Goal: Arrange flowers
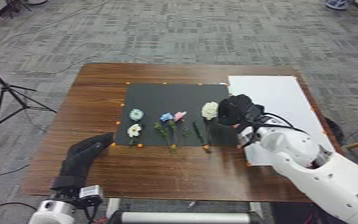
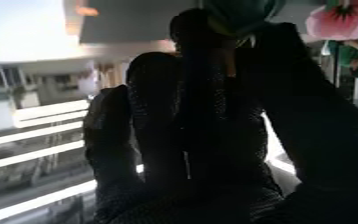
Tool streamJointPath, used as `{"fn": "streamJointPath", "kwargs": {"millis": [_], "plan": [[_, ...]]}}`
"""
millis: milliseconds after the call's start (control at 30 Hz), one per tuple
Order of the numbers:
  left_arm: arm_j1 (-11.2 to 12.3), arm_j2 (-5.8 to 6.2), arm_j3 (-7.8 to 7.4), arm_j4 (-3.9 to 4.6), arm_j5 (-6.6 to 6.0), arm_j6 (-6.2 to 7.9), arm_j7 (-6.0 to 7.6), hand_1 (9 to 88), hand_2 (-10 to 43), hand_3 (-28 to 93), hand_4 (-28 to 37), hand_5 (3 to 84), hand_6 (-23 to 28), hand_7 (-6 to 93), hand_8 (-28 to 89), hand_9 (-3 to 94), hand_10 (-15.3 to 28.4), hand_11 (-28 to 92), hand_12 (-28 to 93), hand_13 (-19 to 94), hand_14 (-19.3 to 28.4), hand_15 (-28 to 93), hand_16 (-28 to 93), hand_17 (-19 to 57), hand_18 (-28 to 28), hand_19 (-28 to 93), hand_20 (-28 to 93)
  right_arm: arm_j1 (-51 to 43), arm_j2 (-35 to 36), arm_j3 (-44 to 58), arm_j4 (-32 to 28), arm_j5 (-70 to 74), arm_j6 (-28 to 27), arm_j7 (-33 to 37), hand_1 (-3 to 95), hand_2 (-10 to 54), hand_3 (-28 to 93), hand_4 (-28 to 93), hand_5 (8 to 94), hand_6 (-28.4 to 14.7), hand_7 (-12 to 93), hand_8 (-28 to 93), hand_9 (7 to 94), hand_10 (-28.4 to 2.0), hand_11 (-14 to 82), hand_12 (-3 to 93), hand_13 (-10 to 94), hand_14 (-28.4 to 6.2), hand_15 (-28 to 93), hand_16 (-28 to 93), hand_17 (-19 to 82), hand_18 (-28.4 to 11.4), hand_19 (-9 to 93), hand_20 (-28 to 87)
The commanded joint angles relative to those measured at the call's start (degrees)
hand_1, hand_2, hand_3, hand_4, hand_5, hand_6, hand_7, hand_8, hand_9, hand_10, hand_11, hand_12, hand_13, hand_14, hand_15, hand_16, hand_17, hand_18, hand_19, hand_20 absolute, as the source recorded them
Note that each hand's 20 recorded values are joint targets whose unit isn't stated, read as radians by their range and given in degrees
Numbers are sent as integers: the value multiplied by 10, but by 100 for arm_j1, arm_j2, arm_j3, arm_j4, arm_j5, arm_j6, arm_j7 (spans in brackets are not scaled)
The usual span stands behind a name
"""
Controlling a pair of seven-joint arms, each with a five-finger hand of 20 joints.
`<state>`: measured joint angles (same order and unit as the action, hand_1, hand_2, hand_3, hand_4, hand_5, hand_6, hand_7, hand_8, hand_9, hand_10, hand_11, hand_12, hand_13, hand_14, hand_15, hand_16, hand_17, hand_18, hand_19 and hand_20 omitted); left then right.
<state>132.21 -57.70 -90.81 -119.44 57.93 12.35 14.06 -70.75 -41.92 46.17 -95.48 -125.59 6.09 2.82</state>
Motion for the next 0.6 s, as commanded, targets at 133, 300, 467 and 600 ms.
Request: {"fn": "streamJointPath", "kwargs": {"millis": [133, 300, 467, 600], "plan": [[68, -80, -5, -18, 31, -97, -92, 287, -82, 714, -177, 496, 28, 175, -91, 448, 122, 191, 112, 317, 152, 105, 36, 2, 137, 70, 170, -80, 94, 233, -290, -92, -448, 127, 319, -95, 709, -202, 656, -1, 243, -106, 742, -125, 228, 220, 632, -137, 623, 375, 292, -230, 733, 615], [63, -71, -6, -13, 31, -100, -89, 288, -82, 713, -177, 495, 27, 174, -91, 445, 122, 190, 112, 317, 153, 105, 36, 1, 136, 69, 169, -322, 252, 921, -718, -52, -1415, -50, 262, -95, 700, -200, 620, -10, 214, -103, 706, -140, 204, 215, 610, -149, 613, 371, 275, -237, 720, 614], [91, -54, -28, -23, -6, -83, -105, 287, -83, 713, -176, 496, 23, 174, -91, 444, 122, 188, 112, 316, 152, 103, 37, 1, 137, 69, 170, -523, 230, 1537, -1053, 556, -1959, -52, 193, -95, 660, -174, 572, -9, 162, -83, 670, -163, 148, 208, 599, -164, 571, 363, 263, -246, 698, 614], [28, -60, 27, -11, 25, -117, -111, 287, -83, 713, -176, 497, 21, 173, -91, 444, 122, 188, 113, 316, 152, 103, 37, 0, 137, 68, 170, -630, 260, 1725, -1201, 375, -2119, -103, 154, -95, 642, -153, 570, -7, 151, -83, 659, -177, 117, 200, 599, -171, 551, 361, 260, -250, 692, 614]]}}
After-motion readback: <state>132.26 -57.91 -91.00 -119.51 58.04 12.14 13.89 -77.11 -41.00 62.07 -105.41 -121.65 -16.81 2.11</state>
